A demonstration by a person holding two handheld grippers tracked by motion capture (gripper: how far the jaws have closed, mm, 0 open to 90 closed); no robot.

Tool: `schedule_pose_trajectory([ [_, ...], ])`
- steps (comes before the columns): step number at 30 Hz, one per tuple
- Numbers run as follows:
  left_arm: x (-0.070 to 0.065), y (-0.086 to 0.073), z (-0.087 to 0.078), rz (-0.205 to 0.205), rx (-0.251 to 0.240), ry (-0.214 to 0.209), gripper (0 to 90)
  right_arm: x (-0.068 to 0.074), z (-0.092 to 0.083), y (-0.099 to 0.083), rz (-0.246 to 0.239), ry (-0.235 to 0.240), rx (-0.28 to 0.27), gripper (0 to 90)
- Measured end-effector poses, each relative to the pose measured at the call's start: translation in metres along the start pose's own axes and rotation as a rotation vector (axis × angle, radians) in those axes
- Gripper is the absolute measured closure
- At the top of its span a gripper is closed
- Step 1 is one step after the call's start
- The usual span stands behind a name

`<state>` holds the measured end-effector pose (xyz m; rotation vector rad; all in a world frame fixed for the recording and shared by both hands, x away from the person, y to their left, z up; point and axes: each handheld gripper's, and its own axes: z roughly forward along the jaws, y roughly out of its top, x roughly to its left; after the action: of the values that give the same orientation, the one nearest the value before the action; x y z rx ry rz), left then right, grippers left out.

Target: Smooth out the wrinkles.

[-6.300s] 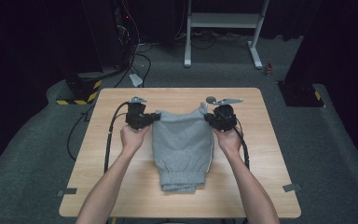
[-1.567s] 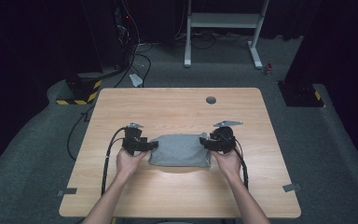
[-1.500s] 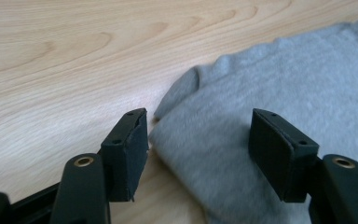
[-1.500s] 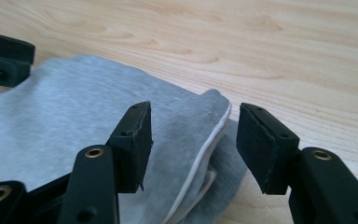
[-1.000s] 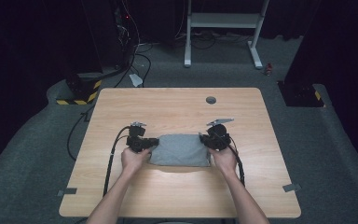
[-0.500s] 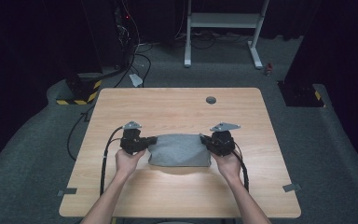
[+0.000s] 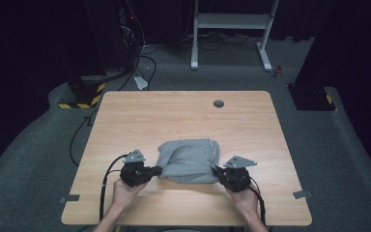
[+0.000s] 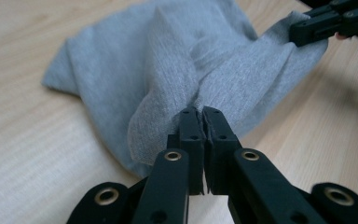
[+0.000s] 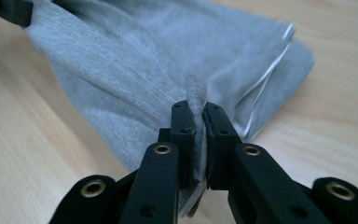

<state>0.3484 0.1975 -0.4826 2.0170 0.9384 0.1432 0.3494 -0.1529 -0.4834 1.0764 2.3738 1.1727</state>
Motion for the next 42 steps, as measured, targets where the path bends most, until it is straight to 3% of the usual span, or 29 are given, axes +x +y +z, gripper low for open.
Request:
schedule_pose_trajectory([
  [6, -0.006, -0.013, 0.016, 0.020, 0.069, 0.022, 87.0, 0.005, 0.010, -0.015, -0.016, -0.008, 0.051, 83.6],
  [11, 0.004, -0.008, 0.030, -0.004, 0.086, 0.048, 87.1, 0.000, 0.030, -0.015, -0.054, -0.054, 0.105, 83.7],
  [16, 0.024, 0.012, 0.046, -0.039, 0.075, 0.099, 87.3, -0.018, 0.049, 0.002, -0.019, -0.099, 0.102, 83.8],
  [21, 0.043, 0.029, 0.051, -0.116, 0.024, 0.115, 87.3, -0.036, 0.069, 0.024, 0.008, -0.141, 0.123, 83.7],
  [24, 0.035, 0.030, 0.037, -0.090, -0.032, 0.108, 87.2, -0.035, 0.062, 0.031, 0.016, -0.139, 0.083, 83.6],
  [27, 0.022, 0.021, 0.023, -0.048, -0.057, 0.104, 86.9, -0.022, 0.044, 0.029, -0.041, -0.130, 0.039, 83.1],
  [30, 0.013, 0.008, 0.018, -0.020, -0.036, 0.100, 86.7, -0.011, 0.032, 0.015, -0.062, -0.102, 0.031, 82.3],
  [36, 0.011, -0.011, 0.029, -0.028, 0.030, 0.102, 86.7, -0.001, 0.033, -0.015, -0.057, -0.069, 0.080, 81.2],
  [40, 0.016, -0.011, 0.038, -0.025, 0.060, 0.137, 86.7, -0.003, 0.035, -0.017, -0.056, -0.085, 0.079, 82.2],
  [42, 0.021, -0.008, 0.042, -0.033, 0.051, 0.146, 86.7, -0.008, 0.039, -0.014, -0.061, -0.103, 0.079, 82.2],
])
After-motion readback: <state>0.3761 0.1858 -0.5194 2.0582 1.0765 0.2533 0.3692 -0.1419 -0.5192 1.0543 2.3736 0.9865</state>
